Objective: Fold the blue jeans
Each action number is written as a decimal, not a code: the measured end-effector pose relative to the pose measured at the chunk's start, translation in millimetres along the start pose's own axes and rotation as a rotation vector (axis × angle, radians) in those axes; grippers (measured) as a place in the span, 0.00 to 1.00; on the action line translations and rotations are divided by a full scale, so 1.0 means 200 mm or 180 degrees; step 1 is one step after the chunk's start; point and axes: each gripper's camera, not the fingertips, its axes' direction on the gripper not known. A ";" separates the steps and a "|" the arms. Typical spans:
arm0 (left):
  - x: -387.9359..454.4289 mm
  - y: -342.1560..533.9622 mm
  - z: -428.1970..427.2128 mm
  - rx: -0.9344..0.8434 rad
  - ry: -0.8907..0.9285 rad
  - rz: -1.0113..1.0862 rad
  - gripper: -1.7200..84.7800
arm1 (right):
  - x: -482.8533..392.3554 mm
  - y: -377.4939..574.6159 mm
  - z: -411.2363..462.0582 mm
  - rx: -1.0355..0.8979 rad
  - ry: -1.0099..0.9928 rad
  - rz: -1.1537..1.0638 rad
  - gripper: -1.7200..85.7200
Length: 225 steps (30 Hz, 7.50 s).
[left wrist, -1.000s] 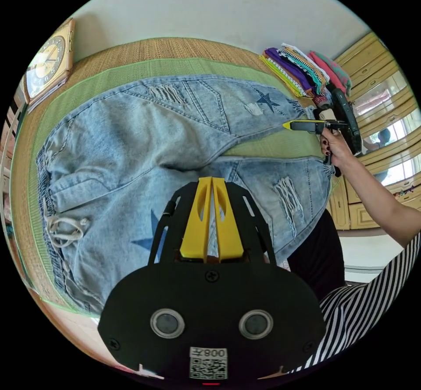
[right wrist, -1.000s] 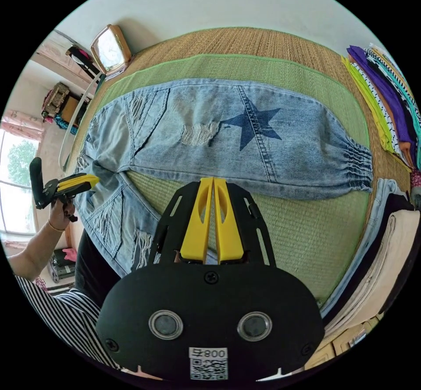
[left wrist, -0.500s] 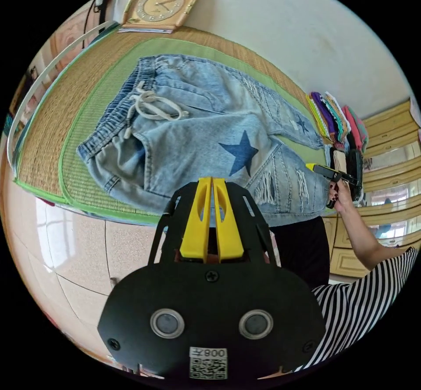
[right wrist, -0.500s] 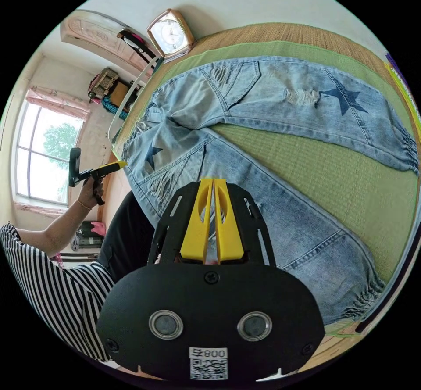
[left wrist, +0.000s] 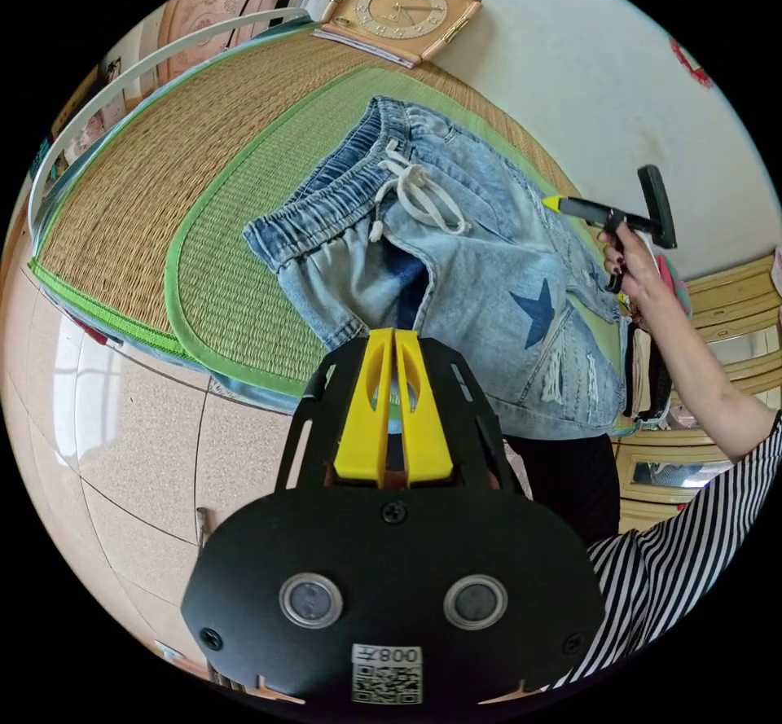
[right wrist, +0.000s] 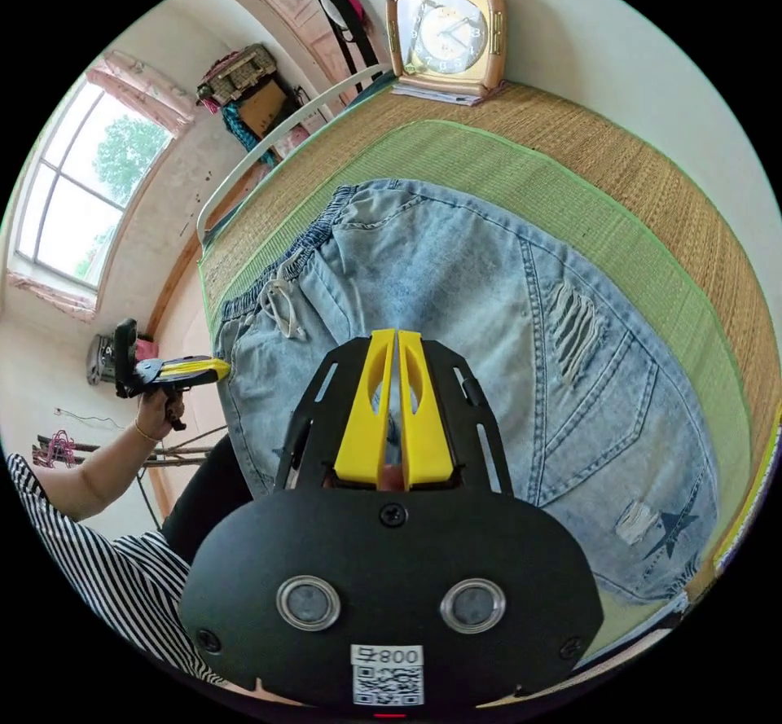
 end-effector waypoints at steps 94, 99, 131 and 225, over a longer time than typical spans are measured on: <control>1.61 -2.44 -0.56 -0.0390 -0.0831 0.1757 0.04 | 0.27 -0.61 -0.48 -0.0086 0.0681 -0.0132 0.03; 1.74 -2.37 -0.71 -0.0310 -0.0849 0.1807 0.04 | 0.21 -0.49 -0.64 0.0058 0.0617 -0.0115 0.03; 2.18 -1.06 -1.37 -0.0417 -0.0940 0.2204 0.03 | -0.76 0.71 -0.93 0.0155 0.0576 -0.0075 0.03; 0.71 0.07 -0.62 -0.0244 -0.0828 0.1489 0.03 | -1.42 1.30 0.68 -0.0657 -0.0045 -0.0420 0.04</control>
